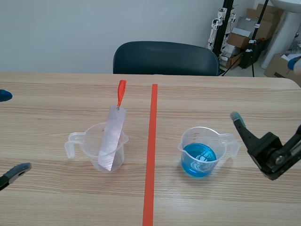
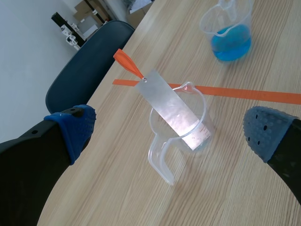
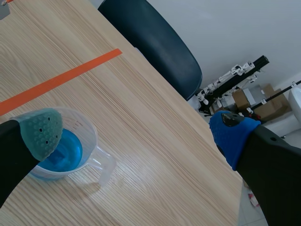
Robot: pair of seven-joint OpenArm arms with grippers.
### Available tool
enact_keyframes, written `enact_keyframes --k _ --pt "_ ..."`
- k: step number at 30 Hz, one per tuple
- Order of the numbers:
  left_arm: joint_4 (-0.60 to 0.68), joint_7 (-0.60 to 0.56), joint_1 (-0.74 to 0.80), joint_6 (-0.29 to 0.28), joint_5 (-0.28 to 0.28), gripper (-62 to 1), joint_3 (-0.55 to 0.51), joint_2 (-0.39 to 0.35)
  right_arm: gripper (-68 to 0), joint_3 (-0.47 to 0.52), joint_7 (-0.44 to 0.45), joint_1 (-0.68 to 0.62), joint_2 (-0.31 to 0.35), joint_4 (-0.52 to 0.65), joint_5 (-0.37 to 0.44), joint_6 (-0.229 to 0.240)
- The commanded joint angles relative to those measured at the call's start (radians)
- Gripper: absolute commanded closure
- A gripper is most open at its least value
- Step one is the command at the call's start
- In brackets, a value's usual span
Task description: Do the redox reaction experiment. lift the metal plate out of the left beaker
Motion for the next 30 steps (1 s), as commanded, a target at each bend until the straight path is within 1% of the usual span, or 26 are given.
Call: enact_keyframes --k 1,6,8,11,16,22,24,27,30 --pt "0.014 -0.01 -0.005 0.006 -0.013 -62.3 0.0 0.005 -67.9 0.009 0.01 0.001 0.005 0.016 0.0 -0.007" --pt "0.014 -0.002 -0.003 0.005 -0.01 -62.3 0.0 0.006 -67.9 0.009 0.01 0.001 0.005 0.016 0.0 -0.007" --pt "0.014 0.047 -0.002 0.002 -0.005 -62.3 0.0 0.018 -67.9 0.009 0.01 0.001 0.005 0.016 0.0 -0.008" --pt "0.012 0.114 -0.002 -0.003 -0.006 -62.3 0.0 0.059 -67.9 0.009 0.01 0.001 0.005 0.016 0.008 -0.007" --pt "-0.025 0.115 0.001 -0.022 -0.006 -62.3 0.0 0.155 -67.9 0.008 0.01 0.001 0.005 0.016 0.011 -0.007" --pt "-0.114 0.075 0.003 -0.021 -0.005 -62.3 -0.001 0.259 -67.9 0.009 0.002 0.001 0.005 0.016 0.011 -0.008" --pt "-0.158 0.043 0.008 -0.021 0.002 -62.3 -0.002 0.287 -67.9 0.009 0.003 0.002 0.005 0.016 0.018 -0.008" --pt "-0.23 -0.033 0.02 -0.021 0.003 -62.3 -0.002 0.31 -67.9 0.009 0.001 0.01 0.008 0.014 0.076 -0.007" --pt "-0.309 -0.097 0.02 -0.021 0.011 -62.3 -0.002 0.323 -67.9 0.009 -0.003 0.033 0.025 0.013 0.159 -0.007"
